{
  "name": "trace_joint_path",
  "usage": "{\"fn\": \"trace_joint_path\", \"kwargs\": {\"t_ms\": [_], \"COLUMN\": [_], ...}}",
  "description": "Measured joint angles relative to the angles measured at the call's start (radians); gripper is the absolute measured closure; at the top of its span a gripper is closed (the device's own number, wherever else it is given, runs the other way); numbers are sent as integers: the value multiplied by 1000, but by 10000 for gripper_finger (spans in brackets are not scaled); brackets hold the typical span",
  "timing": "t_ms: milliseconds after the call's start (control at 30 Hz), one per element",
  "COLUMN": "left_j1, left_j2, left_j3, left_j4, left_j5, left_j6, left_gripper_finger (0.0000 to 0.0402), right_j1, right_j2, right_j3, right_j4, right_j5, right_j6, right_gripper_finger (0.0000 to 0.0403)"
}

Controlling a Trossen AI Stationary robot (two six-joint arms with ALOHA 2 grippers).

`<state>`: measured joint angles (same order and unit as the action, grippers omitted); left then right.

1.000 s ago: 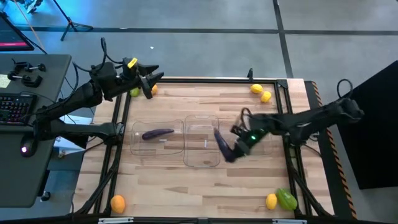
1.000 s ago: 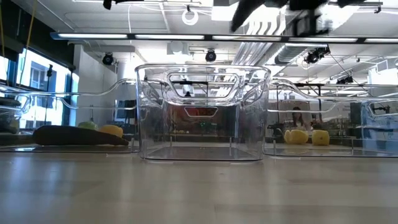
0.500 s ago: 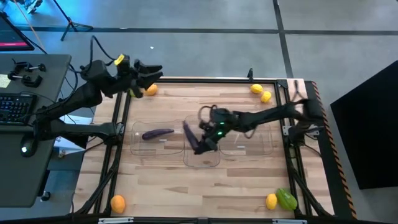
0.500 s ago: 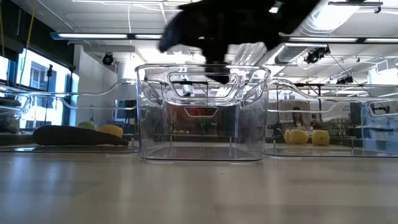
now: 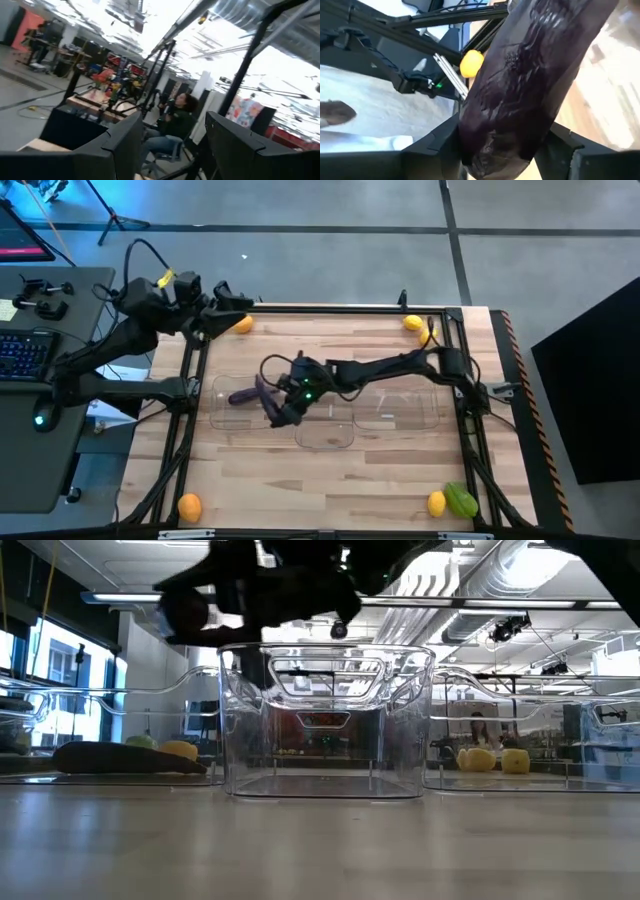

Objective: Sort produce into baskets
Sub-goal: Put the eggplant into the left transparent bin, then put the lemon into the right transparent bin

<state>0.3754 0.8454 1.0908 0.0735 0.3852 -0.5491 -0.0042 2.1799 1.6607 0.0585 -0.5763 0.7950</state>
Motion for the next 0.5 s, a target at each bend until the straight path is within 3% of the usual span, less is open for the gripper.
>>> {"fn": "trace_joint_path", "kwargs": {"t_ms": [200, 500], "left_j1": [-28, -43], "left_j2": [-32, -61], "left_j3": [0, 0], "left_j4": [-2, 0], "left_j5": [2, -6], "left_j6": [0, 2], "left_gripper_finger": [195, 195], "right_j1": [-2, -51], "right_j2": [63, 59], "right_j3": [110, 121], "right_j4": [-25, -37], "right_j5": [0, -36], "right_j6": [27, 21], "right_gripper_finger": [195, 193]}}
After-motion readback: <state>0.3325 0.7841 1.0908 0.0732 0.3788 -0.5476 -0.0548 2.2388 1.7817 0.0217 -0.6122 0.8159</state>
